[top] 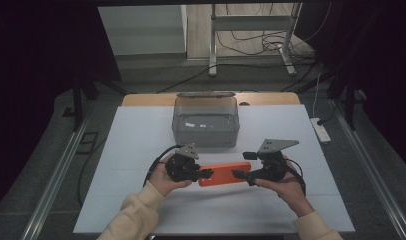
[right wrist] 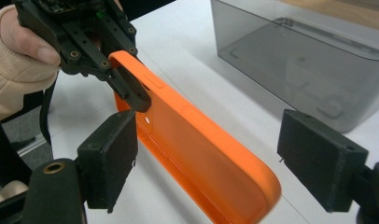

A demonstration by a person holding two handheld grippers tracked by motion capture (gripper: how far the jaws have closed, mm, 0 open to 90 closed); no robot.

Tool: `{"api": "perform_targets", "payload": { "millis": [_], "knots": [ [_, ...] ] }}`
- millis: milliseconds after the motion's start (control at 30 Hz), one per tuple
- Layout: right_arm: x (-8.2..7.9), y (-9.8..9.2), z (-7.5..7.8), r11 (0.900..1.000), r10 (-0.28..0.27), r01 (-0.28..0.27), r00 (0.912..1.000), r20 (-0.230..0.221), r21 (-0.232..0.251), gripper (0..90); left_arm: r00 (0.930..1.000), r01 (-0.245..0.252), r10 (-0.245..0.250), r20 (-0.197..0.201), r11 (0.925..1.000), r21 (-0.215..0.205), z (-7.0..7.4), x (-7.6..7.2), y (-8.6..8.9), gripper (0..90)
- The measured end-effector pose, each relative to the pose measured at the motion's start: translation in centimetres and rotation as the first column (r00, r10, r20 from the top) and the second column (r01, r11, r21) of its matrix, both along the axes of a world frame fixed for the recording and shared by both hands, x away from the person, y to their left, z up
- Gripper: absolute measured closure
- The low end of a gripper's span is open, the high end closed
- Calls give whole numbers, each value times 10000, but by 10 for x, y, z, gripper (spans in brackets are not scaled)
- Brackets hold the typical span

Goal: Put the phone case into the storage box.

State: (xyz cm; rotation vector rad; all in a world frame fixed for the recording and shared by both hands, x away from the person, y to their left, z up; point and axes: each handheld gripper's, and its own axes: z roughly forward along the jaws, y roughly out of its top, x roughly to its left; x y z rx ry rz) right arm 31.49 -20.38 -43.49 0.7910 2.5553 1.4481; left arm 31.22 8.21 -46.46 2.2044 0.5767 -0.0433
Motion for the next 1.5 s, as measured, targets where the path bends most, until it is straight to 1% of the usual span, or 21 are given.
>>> {"api": "perform_targets", "payload": {
  "millis": [33,67,267,333,533,667,767,1033,1167,1333,1500],
  "knots": [
    [0,1,0,9999,24,-23,10000,25,-150,209,10000,-8,8,5,10000,6,0,0,0,824],
    [1,2,0,9999,88,-88,10000,-9,-66,213,10000,-4,4,2,10000,5,0,0,0,824],
    [3,5,1,9997,246,-246,9997,-81,-64,226,10000,53,-53,32,10000,24,0,-1,-2,824],
    [3,6,1,9995,285,-286,9996,-47,-165,225,10000,67,-68,48,10000,34,0,-1,-3,823],
    [5,10,1,9988,443,-445,9990,-90,-191,219,10000,56,-56,57,10000,41,0,0,-3,824],
    [6,12,0,9977,525,-530,9985,-120,-412,219,10000,35,-35,65,10000,37,0,-1,-3,823],
    [7,13,-1,9972,590,-595,9982,-143,-444,219,10000,65,-66,68,10000,67,0,-1,-4,824],
    [7,18,-1,9936,956,-965,9953,-175,-580,233,9999,113,-114,73,9999,119,-1,-2,-5,823],
    [8,20,-2,9911,1103,-1118,9936,-252,-722,238,9998,179,-180,95,9997,175,-1,-2,-7,824],
    [9,22,-3,9881,1250,-1275,9916,-337,-863,272,9997,216,-218,103,9995,233,-2,-2,-8,824],
    [8,24,-6,9824,1514,-1552,9875,-427,-1042,345,9992,376,-379,101,9989,280,-2,-3,-10,824]
  ]
}}
